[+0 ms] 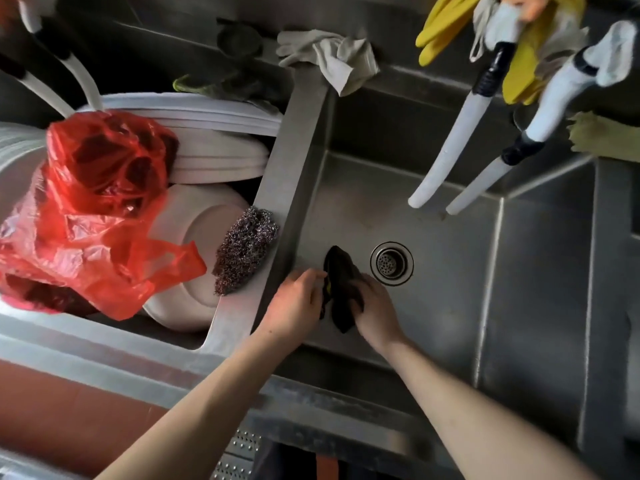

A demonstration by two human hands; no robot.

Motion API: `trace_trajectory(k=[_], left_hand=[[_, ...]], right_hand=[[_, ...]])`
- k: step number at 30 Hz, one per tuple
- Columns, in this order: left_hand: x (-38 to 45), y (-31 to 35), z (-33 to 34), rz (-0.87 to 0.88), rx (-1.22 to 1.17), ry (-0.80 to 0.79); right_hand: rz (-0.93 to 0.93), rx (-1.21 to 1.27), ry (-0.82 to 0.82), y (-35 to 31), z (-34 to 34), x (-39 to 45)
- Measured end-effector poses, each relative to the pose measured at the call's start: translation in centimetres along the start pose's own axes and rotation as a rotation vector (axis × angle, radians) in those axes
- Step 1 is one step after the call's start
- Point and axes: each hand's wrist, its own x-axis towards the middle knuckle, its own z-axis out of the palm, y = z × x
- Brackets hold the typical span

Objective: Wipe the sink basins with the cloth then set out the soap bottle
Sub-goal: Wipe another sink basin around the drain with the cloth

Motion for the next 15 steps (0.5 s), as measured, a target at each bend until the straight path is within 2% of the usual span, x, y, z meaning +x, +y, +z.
trace_trajectory(k=[3, 5, 7, 10, 15], left_hand=[[0.1, -0.5, -0.2, 0.096, 0.098, 0.032], [0.3, -1.2, 0.1, 0.126, 0.136, 0.052], [0.6, -1.8, 0.7, 0.123, 0.173, 0.044], [1.2, -2.3, 1.8, 0.072, 0.188, 0.014], [2.3, -1.7, 3.2, 0.092, 0.17, -0.042]], right_hand=[[-0.177, -0.155, 0.003, 1.2, 1.4, 2.1], [-0.2, -0.245, -0.032, 2.0, 2.5, 3.2], [-0.227, -0.298, -0.074, 2.6, 4.3, 3.5], [-0.38, -0.396, -0.052, 3.5, 6.7, 3.1], [-0.468, -0.358, 0.001, 5.2, 5.9, 5.2]])
